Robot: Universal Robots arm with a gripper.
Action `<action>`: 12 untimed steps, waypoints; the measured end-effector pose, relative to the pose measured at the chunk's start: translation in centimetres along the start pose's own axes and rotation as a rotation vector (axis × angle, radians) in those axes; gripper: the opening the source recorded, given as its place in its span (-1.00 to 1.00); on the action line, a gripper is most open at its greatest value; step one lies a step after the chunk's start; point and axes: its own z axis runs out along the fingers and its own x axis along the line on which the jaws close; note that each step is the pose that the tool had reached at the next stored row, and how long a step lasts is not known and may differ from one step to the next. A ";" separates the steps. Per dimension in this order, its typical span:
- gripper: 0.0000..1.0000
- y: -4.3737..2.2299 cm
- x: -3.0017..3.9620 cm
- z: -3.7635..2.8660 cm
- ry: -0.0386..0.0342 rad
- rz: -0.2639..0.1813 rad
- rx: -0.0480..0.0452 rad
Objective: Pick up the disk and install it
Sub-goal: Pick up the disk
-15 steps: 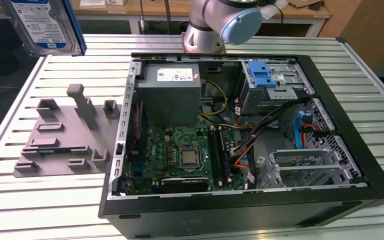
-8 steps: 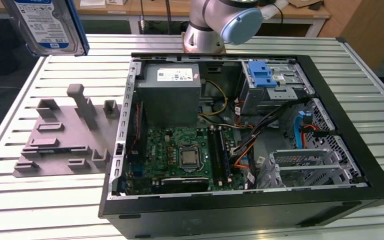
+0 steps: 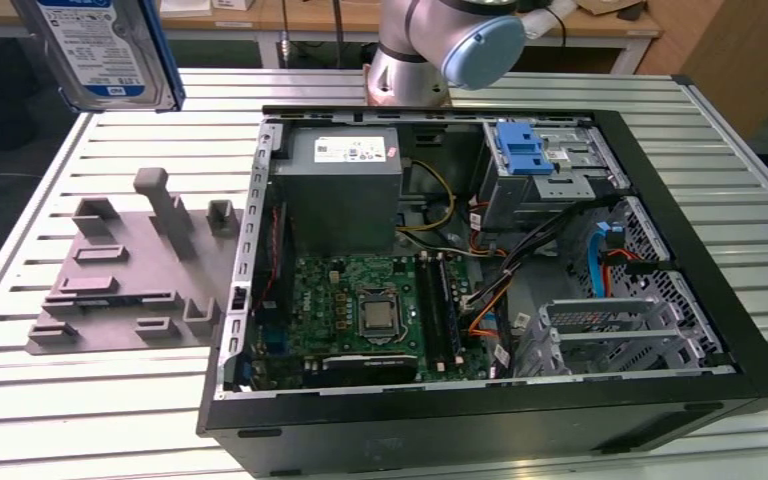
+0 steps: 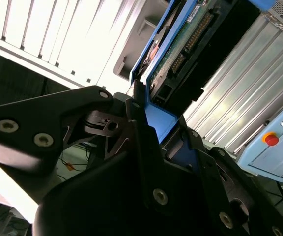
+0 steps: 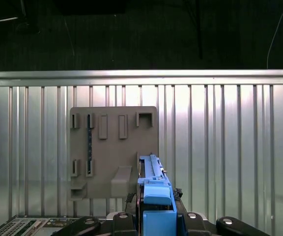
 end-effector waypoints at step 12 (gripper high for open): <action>-0.27 -0.91 -0.02 -0.01 0.0000 0.000 0.0000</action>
